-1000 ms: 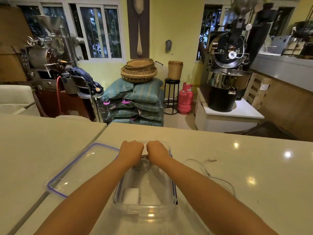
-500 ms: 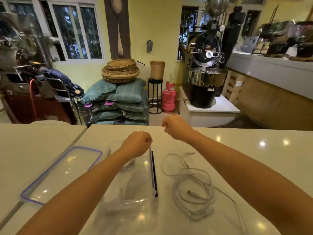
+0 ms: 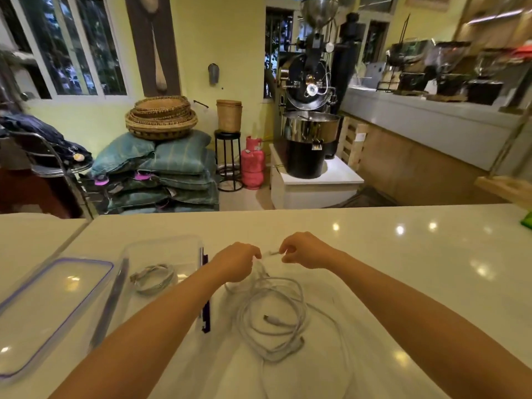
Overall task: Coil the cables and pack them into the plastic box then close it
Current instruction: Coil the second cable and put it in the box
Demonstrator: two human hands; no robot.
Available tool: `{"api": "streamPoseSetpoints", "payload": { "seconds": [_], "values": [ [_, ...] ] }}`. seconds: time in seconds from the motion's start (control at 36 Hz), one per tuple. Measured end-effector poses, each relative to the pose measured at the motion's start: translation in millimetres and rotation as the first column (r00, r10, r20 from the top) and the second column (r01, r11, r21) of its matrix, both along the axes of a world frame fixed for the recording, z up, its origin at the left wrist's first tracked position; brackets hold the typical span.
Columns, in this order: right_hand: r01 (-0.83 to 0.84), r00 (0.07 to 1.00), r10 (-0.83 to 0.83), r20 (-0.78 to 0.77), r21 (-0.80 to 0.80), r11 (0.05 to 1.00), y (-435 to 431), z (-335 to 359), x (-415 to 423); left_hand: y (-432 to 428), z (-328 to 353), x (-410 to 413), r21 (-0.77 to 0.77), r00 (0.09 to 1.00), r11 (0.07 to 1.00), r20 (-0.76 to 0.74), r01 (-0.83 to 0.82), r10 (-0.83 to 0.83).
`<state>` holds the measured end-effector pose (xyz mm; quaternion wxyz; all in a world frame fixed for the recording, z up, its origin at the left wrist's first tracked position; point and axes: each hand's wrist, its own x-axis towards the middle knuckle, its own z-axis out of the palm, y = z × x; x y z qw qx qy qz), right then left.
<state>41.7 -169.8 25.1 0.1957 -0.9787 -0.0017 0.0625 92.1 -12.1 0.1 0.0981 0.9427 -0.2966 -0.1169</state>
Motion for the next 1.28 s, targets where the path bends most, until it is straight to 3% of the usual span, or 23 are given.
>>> {"api": "streamPoseSetpoints", "payload": {
  "seconds": [0.39,0.61,0.75,0.92,1.06,1.28],
  "values": [
    [0.051,0.997,-0.046,-0.059,0.083,0.995,2.0,-31.8,11.8,-13.1,-23.5,26.5,0.266,0.989,0.964,0.146,-0.024,-0.015],
    [0.045,0.998,-0.038,-0.057,0.114,0.992,5.7,-36.8,15.8,-12.1,-20.7,29.3,0.252,0.981,0.965,0.195,-0.067,0.017],
    [0.047,0.997,-0.037,-0.063,0.167,0.985,4.0,-34.5,15.0,-9.4,-8.8,29.6,0.105,0.987,0.992,0.148,-0.072,0.056],
    [0.044,0.998,-0.023,-0.053,0.435,0.899,7.5,-18.5,11.6,-11.6,28.7,21.8,-0.189,0.981,0.976,0.14,-0.11,0.138],
    [0.019,0.998,-0.047,0.038,0.535,0.845,8.2,6.9,8.7,-14.6,61.1,9.4,-0.416,0.983,0.908,0.133,-0.058,0.123],
    [-0.06,0.985,-0.076,0.158,0.712,0.7,-1.9,61.6,-9.2,-26.3,91.5,-7.3,-0.663,0.939,0.746,0.292,0.064,0.179]
  ]
}}
